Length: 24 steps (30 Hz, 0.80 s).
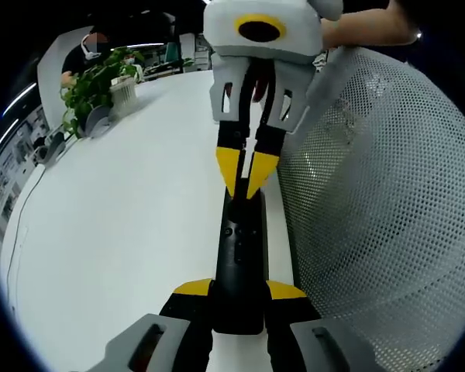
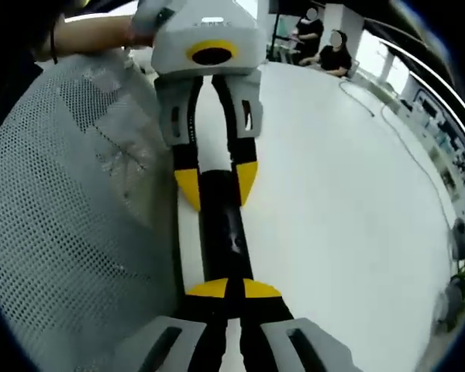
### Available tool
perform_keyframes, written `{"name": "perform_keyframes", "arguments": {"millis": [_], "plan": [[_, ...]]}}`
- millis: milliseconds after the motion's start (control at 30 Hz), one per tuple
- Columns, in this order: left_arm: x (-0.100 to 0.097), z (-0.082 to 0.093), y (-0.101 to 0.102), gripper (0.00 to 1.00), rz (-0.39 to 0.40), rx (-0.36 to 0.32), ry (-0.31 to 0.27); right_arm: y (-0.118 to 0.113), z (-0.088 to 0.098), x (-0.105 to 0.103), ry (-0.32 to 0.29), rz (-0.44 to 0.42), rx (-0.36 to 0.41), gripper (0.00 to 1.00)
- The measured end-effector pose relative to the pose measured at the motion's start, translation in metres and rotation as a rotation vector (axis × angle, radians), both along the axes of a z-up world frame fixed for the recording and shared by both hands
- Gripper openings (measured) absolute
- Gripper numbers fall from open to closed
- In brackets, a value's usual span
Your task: Press the specified remote control buttons in sequence, fully releasing each button before pressing the next.
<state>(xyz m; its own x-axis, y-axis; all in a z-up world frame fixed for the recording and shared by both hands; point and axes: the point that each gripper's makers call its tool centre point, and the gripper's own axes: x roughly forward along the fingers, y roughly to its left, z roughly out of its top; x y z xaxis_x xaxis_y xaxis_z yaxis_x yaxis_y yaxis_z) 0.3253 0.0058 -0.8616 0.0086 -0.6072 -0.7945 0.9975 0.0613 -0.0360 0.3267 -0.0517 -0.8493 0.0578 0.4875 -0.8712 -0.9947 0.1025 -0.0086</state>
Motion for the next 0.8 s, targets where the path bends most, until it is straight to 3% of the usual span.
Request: {"name": "perform_keyframes", "arguments": {"millis": [100,200,533,667,767,800], "plan": [[0.0000,0.0001,0.0000,0.25,0.000,-0.001,0.000,0.0047,-0.0009,-0.0017,0.011,0.008,-0.003,0.03],[0.0000,0.0001,-0.0001,0.25,-0.002,-0.002,-0.002,0.0024,-0.0032,-0.0037,-0.013,0.072,-0.042,0.03],[0.0000,-0.0003,0.0001,0.25,-0.005,0.002,-0.006,0.0039,-0.0055,-0.0023,0.045,0.048,-0.073,0.03],[0.0002,-0.0005,0.0000,0.25,-0.010,0.006,-0.006,0.0041,-0.0062,-0.0039,0.005,0.108,-0.105,0.03],[0.0005,-0.0007,0.0000,0.25,-0.010,0.006,-0.006,0.0037,-0.0055,-0.0019,0.061,0.013,-0.069,0.03],[0.0006,-0.0007,-0.0001,0.25,-0.008,0.005,-0.005,0.0026,-0.0051,-0.0010,0.053,0.027,-0.059,0.03]]}}
